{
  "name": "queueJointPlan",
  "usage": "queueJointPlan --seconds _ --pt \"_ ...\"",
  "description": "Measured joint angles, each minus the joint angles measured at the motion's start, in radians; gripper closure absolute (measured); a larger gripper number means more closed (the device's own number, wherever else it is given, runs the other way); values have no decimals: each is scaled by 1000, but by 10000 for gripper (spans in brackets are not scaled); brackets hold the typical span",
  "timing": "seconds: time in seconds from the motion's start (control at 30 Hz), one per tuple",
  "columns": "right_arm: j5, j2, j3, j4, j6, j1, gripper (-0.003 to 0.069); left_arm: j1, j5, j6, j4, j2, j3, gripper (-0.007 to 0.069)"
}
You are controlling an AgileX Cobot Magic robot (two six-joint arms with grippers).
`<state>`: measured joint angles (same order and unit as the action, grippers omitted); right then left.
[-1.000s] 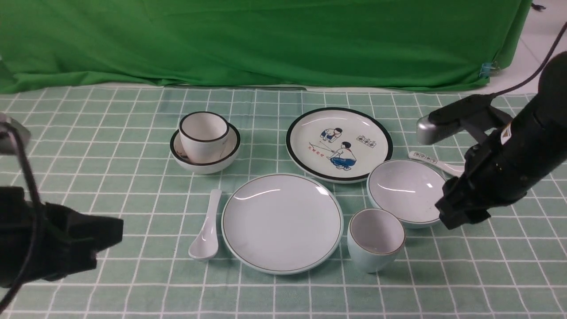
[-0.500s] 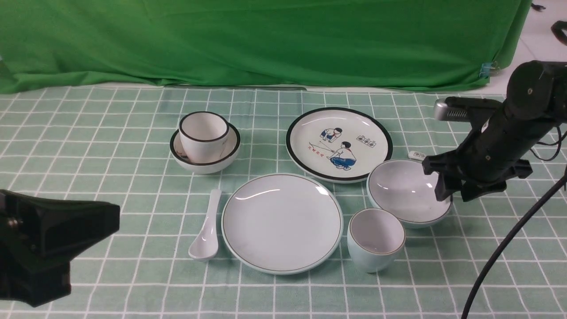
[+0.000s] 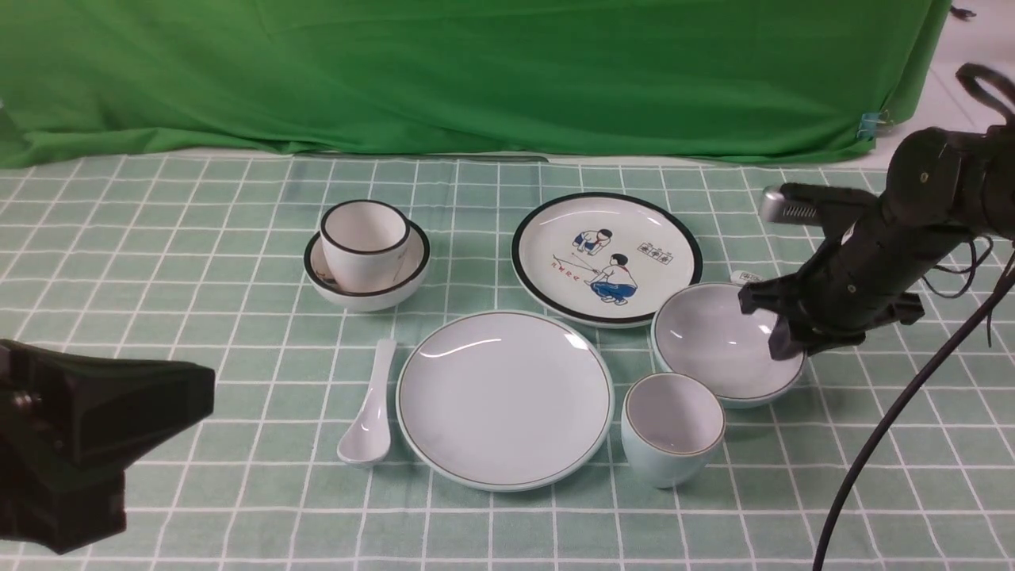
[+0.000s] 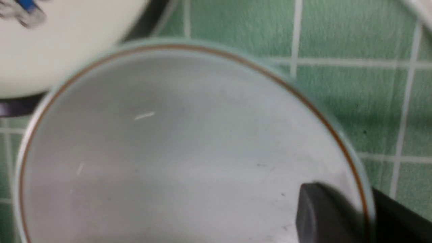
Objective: Place the bowls on the plates on the blue tablecloth, put the cups on the bowls, and place the spoons in the cups.
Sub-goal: 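Reach the grippers toward the bowl and tableware on the table, then place the bowl onto the large plate in the middle of the table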
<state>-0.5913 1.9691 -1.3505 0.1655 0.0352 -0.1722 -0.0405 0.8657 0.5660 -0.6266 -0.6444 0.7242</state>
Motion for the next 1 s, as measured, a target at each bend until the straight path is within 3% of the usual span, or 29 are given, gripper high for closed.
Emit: queueJointPlan --seconds 0.37,0.53,0.6,0.73,1.0 --pt "-32 -187 -49 -15 25 -19 578 0 18 28 1 0 0 607" --pt "-99 -228 -131 15 43 -152 578 0 -12 31 -1 0 0 607" --pt "-127 -189 -177 30 49 -273 578 0 -16 31 -1 0 0 607" --pt "-150 -81 -240 42 54 -386 578 -1 -14 33 -3 0 0 607" --pt "-193 84 -320 41 53 -409 578 -97 -12 156 -4 0 0 607"
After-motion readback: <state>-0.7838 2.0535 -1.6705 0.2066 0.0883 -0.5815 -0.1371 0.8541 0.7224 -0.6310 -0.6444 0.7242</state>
